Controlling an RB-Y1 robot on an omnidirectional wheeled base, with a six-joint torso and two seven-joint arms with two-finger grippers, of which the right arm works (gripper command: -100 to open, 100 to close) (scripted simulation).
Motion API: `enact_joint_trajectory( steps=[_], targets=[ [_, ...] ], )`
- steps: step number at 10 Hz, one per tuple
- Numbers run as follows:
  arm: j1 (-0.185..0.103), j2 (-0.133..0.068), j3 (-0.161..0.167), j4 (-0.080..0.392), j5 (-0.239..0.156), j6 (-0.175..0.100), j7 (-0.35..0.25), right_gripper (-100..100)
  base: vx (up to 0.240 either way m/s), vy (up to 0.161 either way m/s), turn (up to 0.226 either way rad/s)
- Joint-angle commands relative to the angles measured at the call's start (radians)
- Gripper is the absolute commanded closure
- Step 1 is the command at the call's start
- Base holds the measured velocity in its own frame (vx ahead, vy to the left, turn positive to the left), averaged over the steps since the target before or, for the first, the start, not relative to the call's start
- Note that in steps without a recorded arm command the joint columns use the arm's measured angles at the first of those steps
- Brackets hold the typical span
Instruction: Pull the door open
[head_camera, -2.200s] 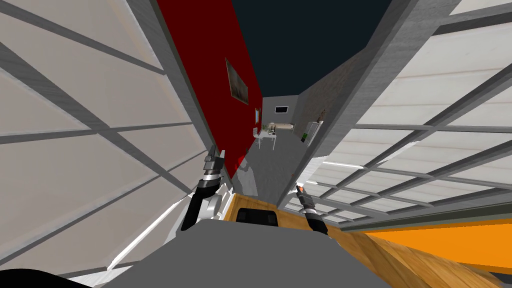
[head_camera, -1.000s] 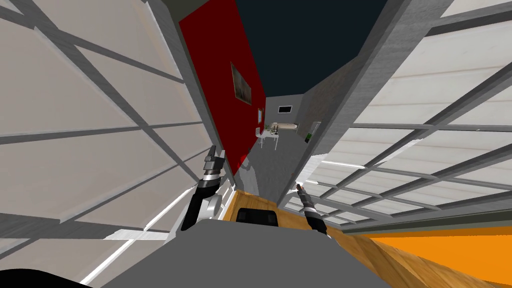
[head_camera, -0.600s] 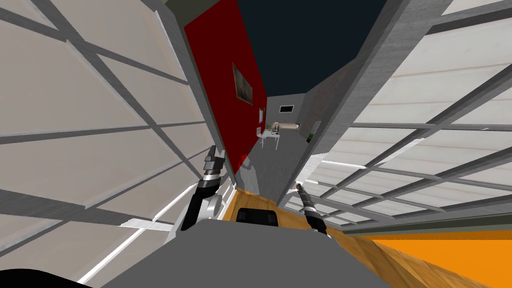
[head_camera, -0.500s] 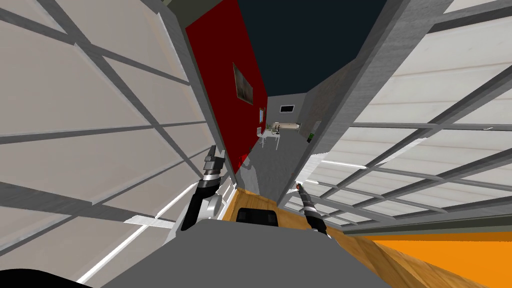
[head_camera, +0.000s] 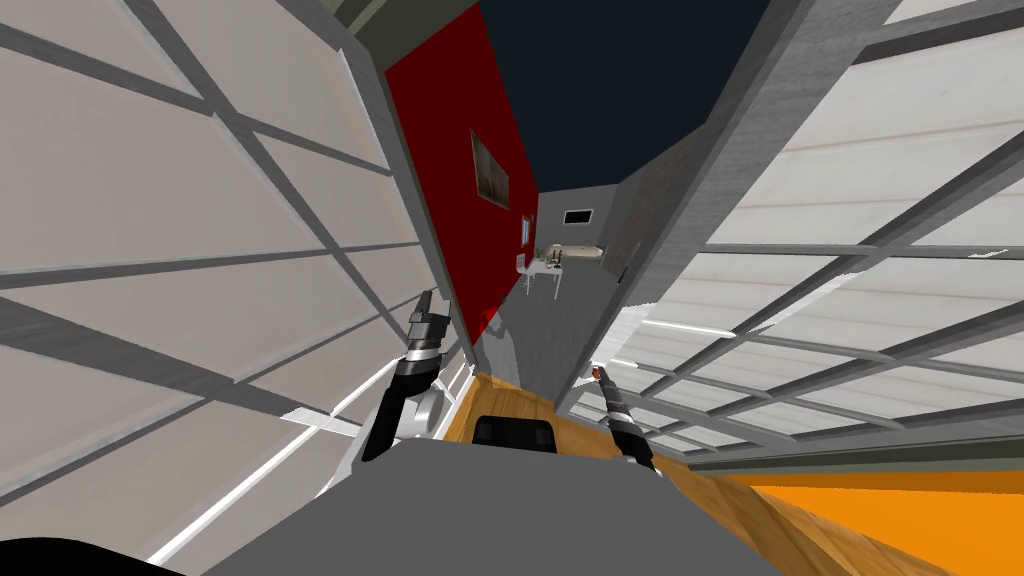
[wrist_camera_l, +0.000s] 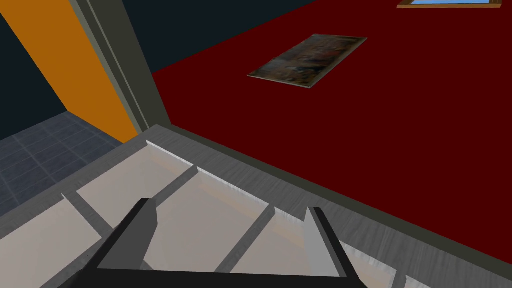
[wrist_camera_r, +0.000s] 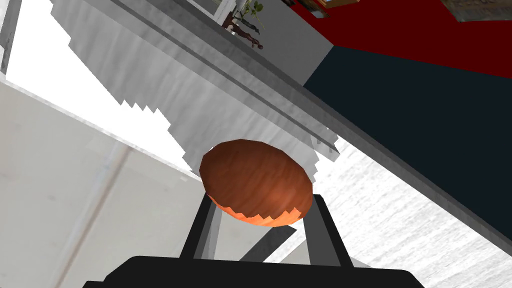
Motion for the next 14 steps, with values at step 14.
enact_joint_trajectory(
  steps=[14],
  targets=[
    [-0.019,-0.029,0.129,0.003,-0.221,-0.008,-0.357,100,-0.049,-0.017,0.057]
  ],
)
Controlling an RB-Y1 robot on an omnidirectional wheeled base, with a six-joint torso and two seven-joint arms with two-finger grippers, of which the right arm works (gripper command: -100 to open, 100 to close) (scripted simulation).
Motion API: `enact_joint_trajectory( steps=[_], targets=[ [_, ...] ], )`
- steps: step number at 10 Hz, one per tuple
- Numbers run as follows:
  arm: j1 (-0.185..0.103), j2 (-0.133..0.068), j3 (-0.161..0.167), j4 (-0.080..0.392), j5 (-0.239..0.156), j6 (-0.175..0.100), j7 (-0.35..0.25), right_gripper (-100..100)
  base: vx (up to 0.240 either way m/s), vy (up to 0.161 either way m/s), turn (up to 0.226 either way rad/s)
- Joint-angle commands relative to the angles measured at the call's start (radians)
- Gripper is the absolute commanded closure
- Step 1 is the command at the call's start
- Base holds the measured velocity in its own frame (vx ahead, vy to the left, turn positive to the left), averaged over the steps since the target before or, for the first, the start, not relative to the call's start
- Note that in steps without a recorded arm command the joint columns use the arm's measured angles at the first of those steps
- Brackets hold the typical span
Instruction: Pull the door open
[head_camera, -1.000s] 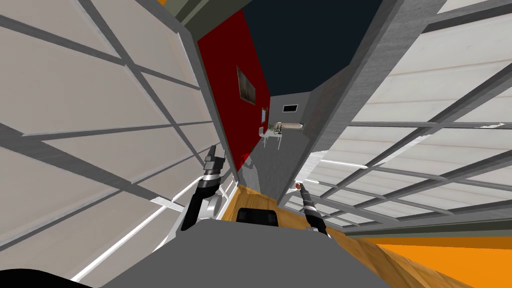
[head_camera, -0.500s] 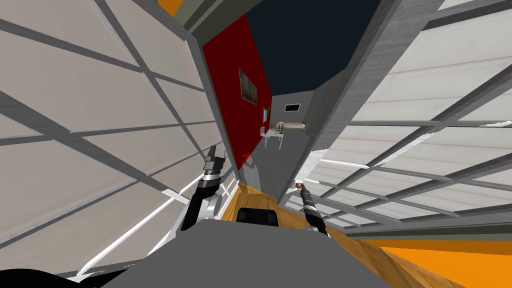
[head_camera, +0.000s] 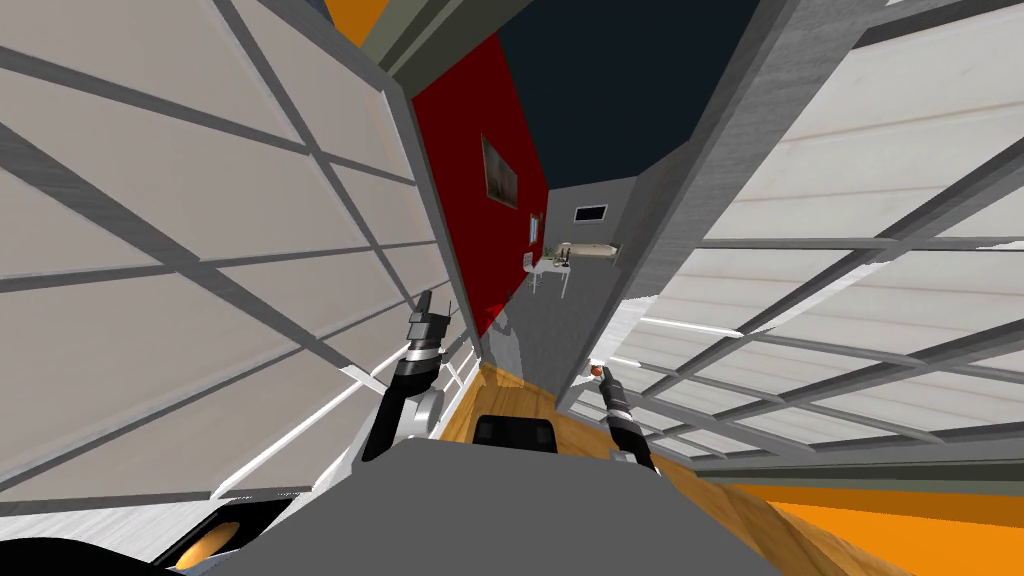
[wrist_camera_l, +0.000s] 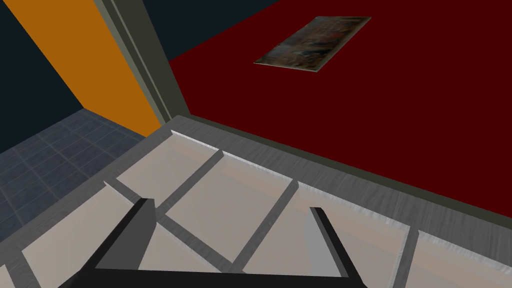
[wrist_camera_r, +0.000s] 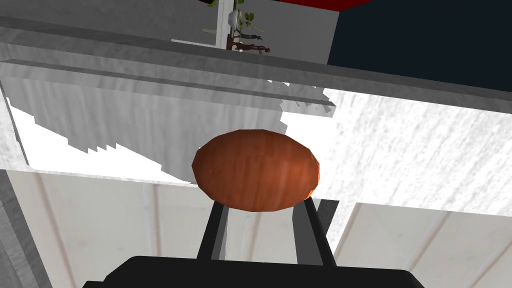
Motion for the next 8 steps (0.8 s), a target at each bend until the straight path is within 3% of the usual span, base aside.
enact_joint_trajectory(
  steps=[1,2,3,5,7,8],
  targets=[
    [-0.016,0.005,0.019,0.008,-0.008,-0.025,-0.037,100,-0.036,-0.003,0.025],
    [-0.017,0.001,0.034,0.007,-0.035,-0.024,-0.072,100,-0.050,-0.002,0.052],
    [-0.017,0.001,0.034,0.007,-0.035,-0.024,-0.078,100,-0.043,-0.011,0.037],
    [-0.019,-0.007,0.063,0.006,-0.088,-0.023,-0.146,100,-0.059,-0.014,0.075],
    [-0.019,-0.007,0.063,0.006,-0.088,-0.023,-0.161,100,-0.033,-0.016,0.021],
    [-0.020,-0.011,0.077,0.005,-0.115,-0.022,-0.203,100,-0.034,-0.009,0.052]
  ],
)
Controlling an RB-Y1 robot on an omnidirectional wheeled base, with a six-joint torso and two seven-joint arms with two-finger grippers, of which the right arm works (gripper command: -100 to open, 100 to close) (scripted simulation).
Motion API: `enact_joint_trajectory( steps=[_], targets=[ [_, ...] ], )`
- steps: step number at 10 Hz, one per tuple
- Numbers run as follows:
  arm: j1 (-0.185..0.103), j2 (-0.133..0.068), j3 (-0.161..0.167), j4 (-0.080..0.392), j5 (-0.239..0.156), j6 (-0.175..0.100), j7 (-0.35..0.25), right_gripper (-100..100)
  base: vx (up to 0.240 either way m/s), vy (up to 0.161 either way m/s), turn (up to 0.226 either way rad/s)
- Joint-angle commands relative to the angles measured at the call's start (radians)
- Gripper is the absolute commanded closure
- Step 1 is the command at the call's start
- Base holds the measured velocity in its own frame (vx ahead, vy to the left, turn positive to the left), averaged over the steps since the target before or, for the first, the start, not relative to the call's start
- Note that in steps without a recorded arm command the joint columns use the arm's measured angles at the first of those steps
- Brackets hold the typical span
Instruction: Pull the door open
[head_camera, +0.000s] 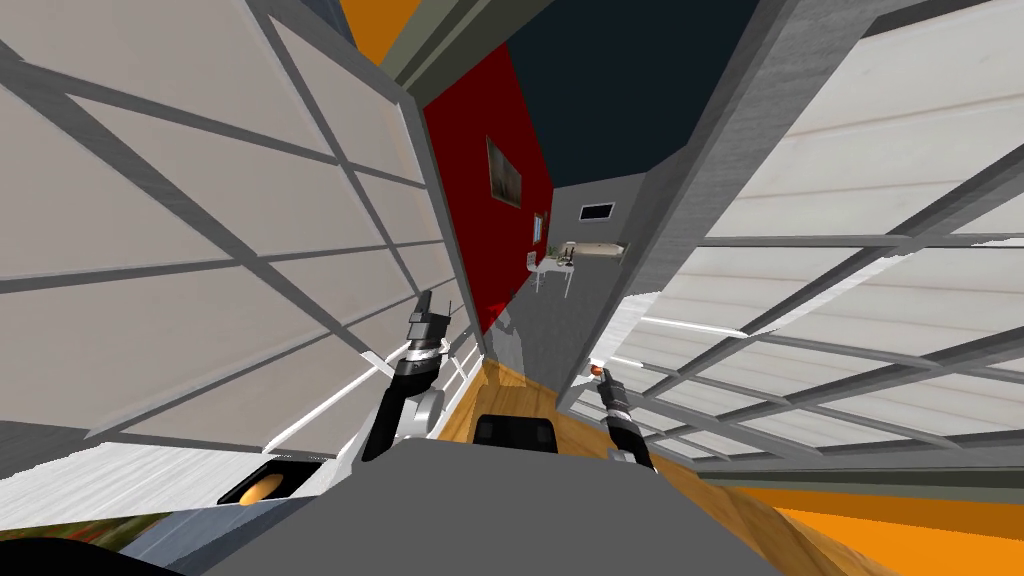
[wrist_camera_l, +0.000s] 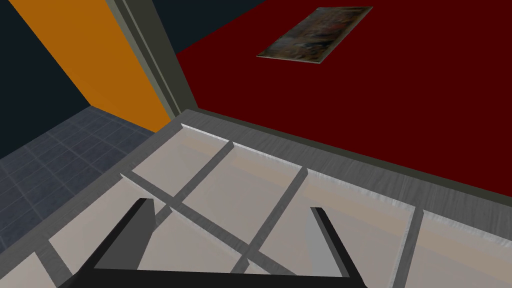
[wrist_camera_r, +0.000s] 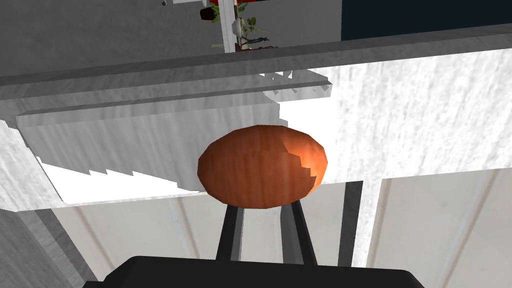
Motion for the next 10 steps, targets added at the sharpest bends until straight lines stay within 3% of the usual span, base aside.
enact_joint_trajectory(
  steps=[1,2,7,8,10],
  targets=[
    [-0.007,0.002,0.032,-0.027,-0.033,-0.013,-0.050,100,-0.059,-0.017,0.117],
    [-0.007,0.002,0.032,-0.027,-0.033,-0.013,-0.067,100,-0.052,-0.015,0.035],
    [-0.010,-0.010,0.075,-0.029,-0.111,-0.011,-0.186,100,-0.045,-0.009,0.053],
    [-0.004,-0.014,0.068,0.009,-0.123,0.000,-0.206,-100,-0.044,-0.035,0.019],
    [-0.001,-0.010,0.078,0.000,-0.146,0.002,-0.253,-100,-0.067,-0.026,0.024]
  ],
)
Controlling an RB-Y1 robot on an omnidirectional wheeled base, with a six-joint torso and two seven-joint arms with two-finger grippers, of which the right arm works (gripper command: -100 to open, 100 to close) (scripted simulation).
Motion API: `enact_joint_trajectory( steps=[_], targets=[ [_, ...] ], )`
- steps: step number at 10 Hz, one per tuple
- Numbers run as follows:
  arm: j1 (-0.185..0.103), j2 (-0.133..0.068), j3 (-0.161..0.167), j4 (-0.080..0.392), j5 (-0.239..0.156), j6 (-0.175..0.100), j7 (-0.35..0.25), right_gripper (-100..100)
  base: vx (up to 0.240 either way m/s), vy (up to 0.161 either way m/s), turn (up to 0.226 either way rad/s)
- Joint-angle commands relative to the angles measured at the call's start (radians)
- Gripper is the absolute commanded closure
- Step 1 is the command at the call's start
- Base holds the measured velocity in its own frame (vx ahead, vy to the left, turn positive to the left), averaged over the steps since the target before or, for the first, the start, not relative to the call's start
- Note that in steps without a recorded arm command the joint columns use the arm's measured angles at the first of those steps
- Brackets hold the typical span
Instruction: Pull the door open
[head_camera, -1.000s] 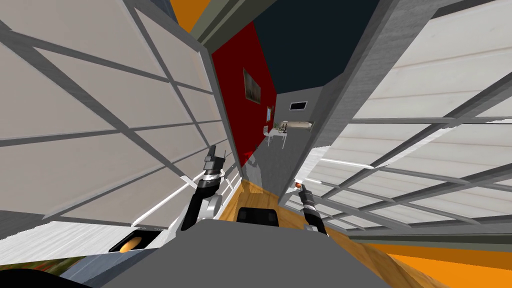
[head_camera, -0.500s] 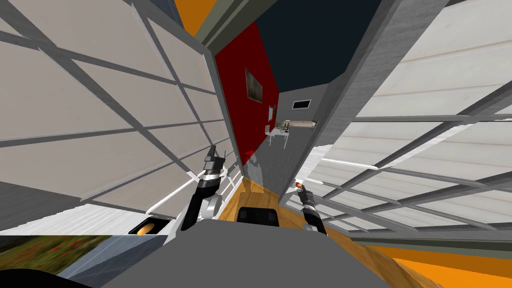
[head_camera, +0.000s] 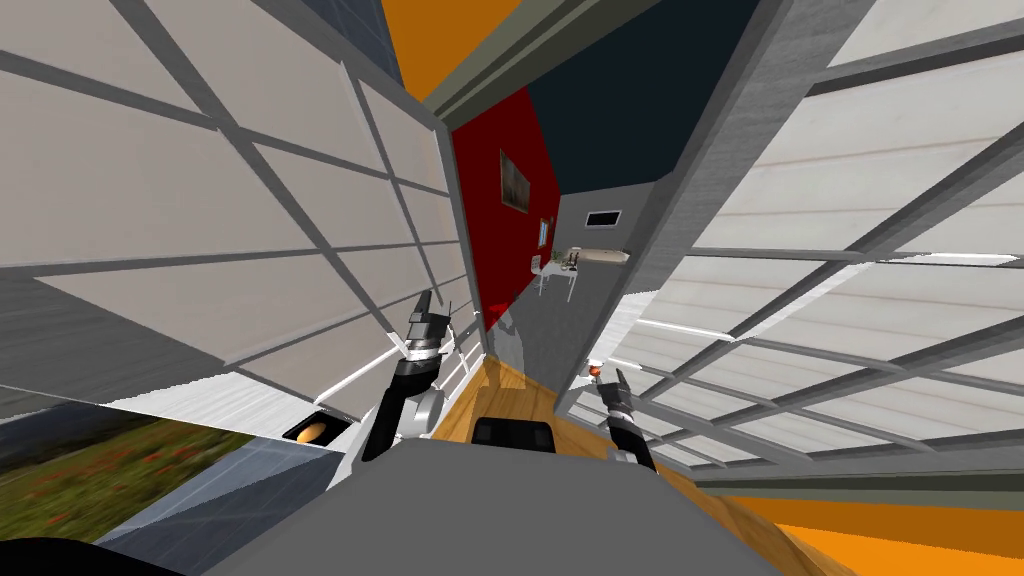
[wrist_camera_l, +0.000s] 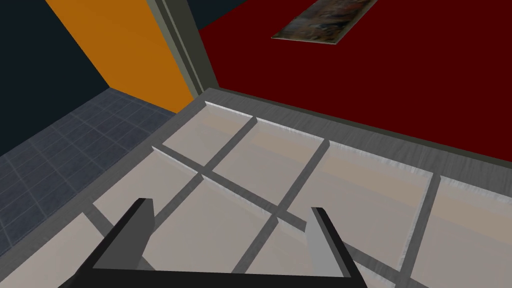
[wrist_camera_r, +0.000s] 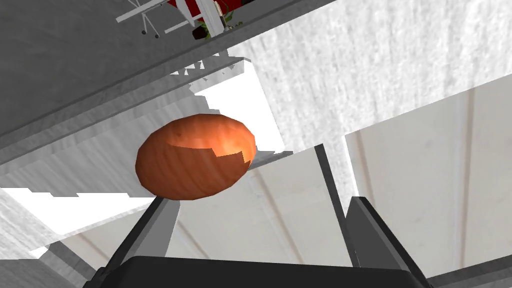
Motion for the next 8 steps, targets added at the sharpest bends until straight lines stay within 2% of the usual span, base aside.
enact_joint_trajectory(
  steps=[1,4,5,6,7,8],
  targets=[
    [0.009,0.017,0.023,-0.029,-0.017,0.015,-0.049,-100,-0.080,0.005,0.047],
    [0.013,0.023,0.037,-0.042,-0.049,0.018,-0.116,-100,-0.058,-0.010,0.031],
    [0.013,0.023,0.037,-0.042,-0.049,0.018,-0.121,-100,-0.039,-0.014,0.034],
    [0.016,0.026,0.045,-0.050,-0.067,0.020,-0.154,-100,-0.044,-0.008,0.035],
    [0.016,0.026,0.045,-0.050,-0.067,0.020,-0.161,-100,-0.029,-0.008,0.017],
    [0.018,0.029,0.053,-0.057,-0.086,0.022,-0.202,-100,-0.045,-0.007,0.045]
  ],
)
